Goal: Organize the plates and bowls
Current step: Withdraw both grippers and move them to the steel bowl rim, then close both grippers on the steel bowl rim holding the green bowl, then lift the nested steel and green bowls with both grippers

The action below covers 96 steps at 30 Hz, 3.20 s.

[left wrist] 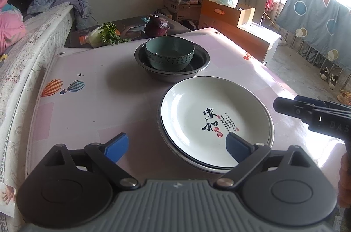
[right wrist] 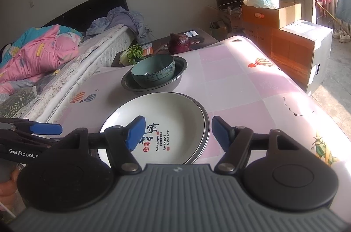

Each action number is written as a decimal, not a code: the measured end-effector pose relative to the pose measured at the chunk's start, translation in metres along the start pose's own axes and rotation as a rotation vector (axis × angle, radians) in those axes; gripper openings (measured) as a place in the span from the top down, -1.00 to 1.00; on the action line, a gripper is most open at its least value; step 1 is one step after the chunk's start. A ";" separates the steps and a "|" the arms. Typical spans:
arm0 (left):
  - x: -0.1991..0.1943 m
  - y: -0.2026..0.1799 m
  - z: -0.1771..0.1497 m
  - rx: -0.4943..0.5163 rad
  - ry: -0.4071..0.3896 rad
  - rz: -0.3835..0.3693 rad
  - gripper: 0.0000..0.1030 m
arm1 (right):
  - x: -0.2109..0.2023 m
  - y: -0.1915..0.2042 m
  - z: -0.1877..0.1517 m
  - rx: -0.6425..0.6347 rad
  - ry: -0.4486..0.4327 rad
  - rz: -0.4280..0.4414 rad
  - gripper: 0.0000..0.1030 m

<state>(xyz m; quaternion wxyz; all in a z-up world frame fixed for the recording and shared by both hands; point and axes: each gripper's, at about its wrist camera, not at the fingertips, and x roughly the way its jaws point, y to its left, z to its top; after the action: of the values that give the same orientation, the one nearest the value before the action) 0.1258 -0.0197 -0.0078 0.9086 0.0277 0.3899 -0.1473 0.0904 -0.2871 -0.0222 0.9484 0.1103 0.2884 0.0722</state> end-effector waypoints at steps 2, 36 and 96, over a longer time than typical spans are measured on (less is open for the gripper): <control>0.000 0.002 -0.001 -0.004 0.000 0.007 -0.88 | 0.001 0.001 0.001 -0.003 0.002 0.004 -0.30; 0.119 0.089 0.102 -0.178 -0.034 -0.119 0.24 | 0.196 -0.030 0.124 0.121 0.228 0.100 0.25; 0.203 0.129 0.112 -0.493 0.134 -0.270 0.71 | 0.305 -0.049 0.111 0.303 0.362 0.166 0.81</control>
<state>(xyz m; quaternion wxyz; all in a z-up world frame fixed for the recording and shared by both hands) 0.3743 0.0351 -0.0837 0.8324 -0.2365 0.4731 -0.1654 0.4075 -0.2917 -0.1061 0.8446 0.2600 0.4512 0.1244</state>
